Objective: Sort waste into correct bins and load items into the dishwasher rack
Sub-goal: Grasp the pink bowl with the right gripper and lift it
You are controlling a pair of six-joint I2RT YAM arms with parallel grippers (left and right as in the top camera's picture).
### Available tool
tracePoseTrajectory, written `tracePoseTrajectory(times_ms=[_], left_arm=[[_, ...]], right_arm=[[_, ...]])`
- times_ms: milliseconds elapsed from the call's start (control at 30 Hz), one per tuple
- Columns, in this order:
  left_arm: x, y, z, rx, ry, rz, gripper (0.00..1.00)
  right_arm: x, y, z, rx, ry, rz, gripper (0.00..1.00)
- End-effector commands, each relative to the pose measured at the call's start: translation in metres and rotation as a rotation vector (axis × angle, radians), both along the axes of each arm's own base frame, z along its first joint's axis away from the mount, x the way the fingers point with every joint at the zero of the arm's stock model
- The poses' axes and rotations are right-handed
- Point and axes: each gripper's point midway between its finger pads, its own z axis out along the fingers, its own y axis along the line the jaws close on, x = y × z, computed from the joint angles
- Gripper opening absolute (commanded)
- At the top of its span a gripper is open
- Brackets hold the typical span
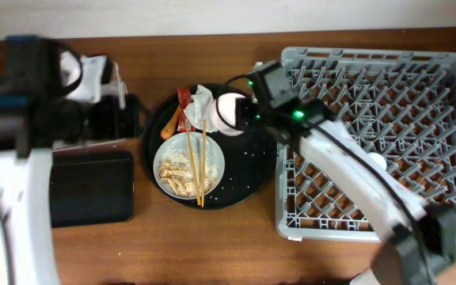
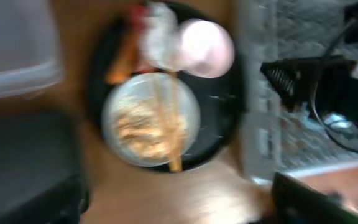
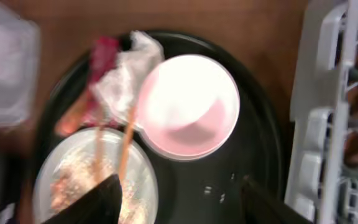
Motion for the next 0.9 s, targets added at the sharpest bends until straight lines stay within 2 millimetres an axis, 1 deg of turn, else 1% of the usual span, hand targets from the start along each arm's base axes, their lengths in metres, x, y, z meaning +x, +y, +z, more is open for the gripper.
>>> tracePoseTrajectory(times_ms=[0, 67, 100, 167, 200, 267, 300, 333, 367, 400, 433, 467, 500, 533, 567, 600, 633, 667, 733, 767, 800, 867], left_arm=[[-0.019, 0.042, 0.025, 0.148, -0.080, 0.250, 0.99], [-0.022, 0.040, 0.030, 0.138, -0.101, 0.247, 0.99], [-0.019, 0.037, 0.033, 0.119, -0.120, 0.236, 0.99], [-0.020, 0.037, 0.033, 0.119, -0.117, 0.236, 0.99], [-0.020, 0.037, 0.033, 0.119, -0.118, 0.237, 0.99], [-0.020, 0.037, 0.033, 0.119, -0.117, 0.236, 0.99], [-0.020, 0.037, 0.033, 0.119, -0.117, 0.236, 0.99], [-0.020, 0.037, 0.033, 0.119, -0.118, 0.237, 0.99], [-0.020, 0.037, 0.033, 0.119, -0.117, 0.236, 0.99], [-0.020, 0.037, 0.033, 0.119, -0.118, 0.237, 0.99], [-0.020, 0.037, 0.033, 0.119, -0.117, 0.236, 0.99], [-0.020, 0.037, 0.033, 0.119, -0.117, 0.236, 0.99], [-0.020, 0.037, 0.033, 0.119, -0.117, 0.236, 0.99], [-0.020, 0.037, 0.033, 0.119, -0.117, 0.236, 0.99], [-0.020, 0.037, 0.033, 0.119, -0.118, 0.237, 0.99], [-0.020, 0.037, 0.033, 0.119, -0.117, 0.236, 0.99], [-0.020, 0.037, 0.033, 0.119, -0.118, 0.237, 0.99], [-0.020, 0.037, 0.033, 0.119, -0.117, 0.236, 0.99], [-0.020, 0.037, 0.033, 0.119, -0.117, 0.236, 0.99], [-0.020, 0.037, 0.033, 0.119, -0.117, 0.236, 0.99], [-0.020, 0.037, 0.033, 0.119, -0.118, 0.237, 0.99], [-0.020, 0.037, 0.033, 0.119, -0.118, 0.237, 0.99]], right_arm=[[0.040, -0.014, -0.058, -0.016, 0.044, -0.125, 0.60], [0.053, -0.014, -0.081, -0.015, 0.049, -0.128, 0.60], [0.060, -0.016, -0.094, -0.017, 0.055, -0.140, 0.60], [0.067, -0.023, -0.116, -0.028, 0.078, -0.157, 0.56], [0.067, -0.024, -0.127, -0.027, 0.098, -0.155, 0.51], [0.060, -0.015, -0.147, -0.004, 0.155, -0.122, 0.40], [0.058, -0.012, -0.151, 0.002, 0.169, -0.112, 0.32], [0.056, -0.012, -0.152, 0.000, 0.176, -0.110, 0.20], [0.056, -0.011, -0.140, 0.021, 0.165, -0.103, 0.04], [0.056, -0.012, -0.128, 0.024, 0.149, -0.099, 0.04], [0.055, -0.013, -0.108, 0.016, 0.121, -0.072, 0.04], [0.053, -0.014, -0.082, 0.014, 0.085, -0.047, 0.04], [0.046, -0.019, -0.045, 0.019, 0.035, -0.042, 0.04], [0.041, -0.025, -0.026, 0.014, 0.008, -0.054, 0.04], [0.029, -0.044, 0.010, -0.026, -0.046, -0.101, 0.04], [0.015, -0.071, 0.041, -0.096, -0.100, -0.173, 0.04], [-0.004, -0.118, 0.076, -0.241, -0.176, -0.309, 0.04], [-0.017, -0.151, 0.095, -0.348, -0.218, -0.407, 0.04], [-0.055, -0.230, 0.135, -0.639, -0.287, -0.664, 0.04], [-0.068, -0.258, 0.142, -0.740, -0.279, -0.753, 0.04], [-0.077, -0.284, 0.141, -0.825, -0.237, -0.817, 0.04], [-0.084, -0.333, 0.123, -0.904, -0.124, -0.939, 0.04]])
